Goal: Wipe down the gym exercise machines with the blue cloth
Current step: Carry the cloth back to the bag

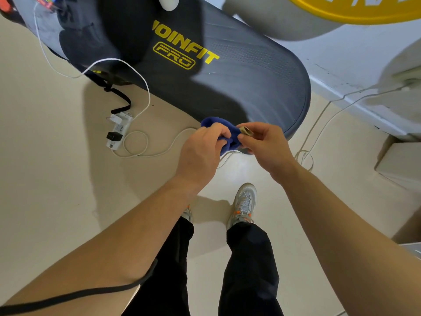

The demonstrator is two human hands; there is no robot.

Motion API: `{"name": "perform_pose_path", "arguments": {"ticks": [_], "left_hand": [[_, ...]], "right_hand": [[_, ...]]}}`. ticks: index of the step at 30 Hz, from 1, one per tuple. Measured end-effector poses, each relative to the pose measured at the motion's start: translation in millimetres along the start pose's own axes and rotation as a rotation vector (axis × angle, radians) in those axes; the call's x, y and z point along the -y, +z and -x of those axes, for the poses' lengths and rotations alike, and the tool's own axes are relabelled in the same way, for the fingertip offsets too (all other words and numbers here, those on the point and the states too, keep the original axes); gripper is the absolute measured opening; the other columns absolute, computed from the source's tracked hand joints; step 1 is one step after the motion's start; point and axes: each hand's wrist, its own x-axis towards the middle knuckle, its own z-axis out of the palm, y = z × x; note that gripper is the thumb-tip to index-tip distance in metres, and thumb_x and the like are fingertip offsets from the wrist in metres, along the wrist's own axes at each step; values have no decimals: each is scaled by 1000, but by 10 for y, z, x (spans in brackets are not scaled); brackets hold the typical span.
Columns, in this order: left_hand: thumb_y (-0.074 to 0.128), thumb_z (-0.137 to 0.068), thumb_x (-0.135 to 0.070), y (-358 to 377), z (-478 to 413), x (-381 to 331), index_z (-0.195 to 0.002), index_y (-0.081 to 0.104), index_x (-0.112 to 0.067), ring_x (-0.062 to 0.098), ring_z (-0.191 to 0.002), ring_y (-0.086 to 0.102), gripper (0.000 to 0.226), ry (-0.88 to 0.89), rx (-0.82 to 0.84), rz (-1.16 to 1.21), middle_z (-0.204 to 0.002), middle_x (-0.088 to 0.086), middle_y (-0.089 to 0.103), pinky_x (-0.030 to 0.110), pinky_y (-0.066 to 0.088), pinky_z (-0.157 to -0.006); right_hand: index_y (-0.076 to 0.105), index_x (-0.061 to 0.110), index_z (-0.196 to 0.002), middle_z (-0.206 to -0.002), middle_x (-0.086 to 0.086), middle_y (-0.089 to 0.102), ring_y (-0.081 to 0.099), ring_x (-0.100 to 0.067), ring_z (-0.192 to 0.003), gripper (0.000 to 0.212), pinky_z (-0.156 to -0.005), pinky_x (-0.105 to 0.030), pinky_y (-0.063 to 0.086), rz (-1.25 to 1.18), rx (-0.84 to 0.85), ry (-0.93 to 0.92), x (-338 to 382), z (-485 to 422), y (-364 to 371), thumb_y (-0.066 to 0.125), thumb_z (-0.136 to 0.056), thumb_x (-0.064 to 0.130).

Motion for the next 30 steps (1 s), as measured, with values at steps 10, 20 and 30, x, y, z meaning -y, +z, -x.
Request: {"name": "perform_pose_path", "arguments": {"ticks": [10, 20, 30], "left_hand": [[60, -90, -11, -43, -61, -167, -103, 65, -7, 17, -85, 65, 15, 77, -52, 77, -97, 4, 69, 17, 51, -80], [74, -83, -12, -92, -109, -216, -105, 60, -12, 15, -79, 65, 26, 146, 2, 45, -89, 0, 68, 10, 49, -70], [69, -82, -26, -139, -159, -235, -113, 61, -8, 20, -78, 62, 37, 372, 68, -84, -99, 3, 63, 37, 56, -64]], "right_hand": [[74, 10, -102, -90, -1, 76, 72, -7, -81, 16, -78, -17, 56, -35, -9, -20, 43, 45, -35, 74, -86, 6], [71, 12, -103, -93, -10, 75, 71, -27, -87, 15, -81, -32, 59, -113, 118, 3, 40, 145, -147, 62, -94, 3], [69, 17, -105, -97, -5, 74, 70, -24, -92, 16, -92, -44, 57, 74, 336, 32, 71, 155, -301, 69, -92, 26]]}}
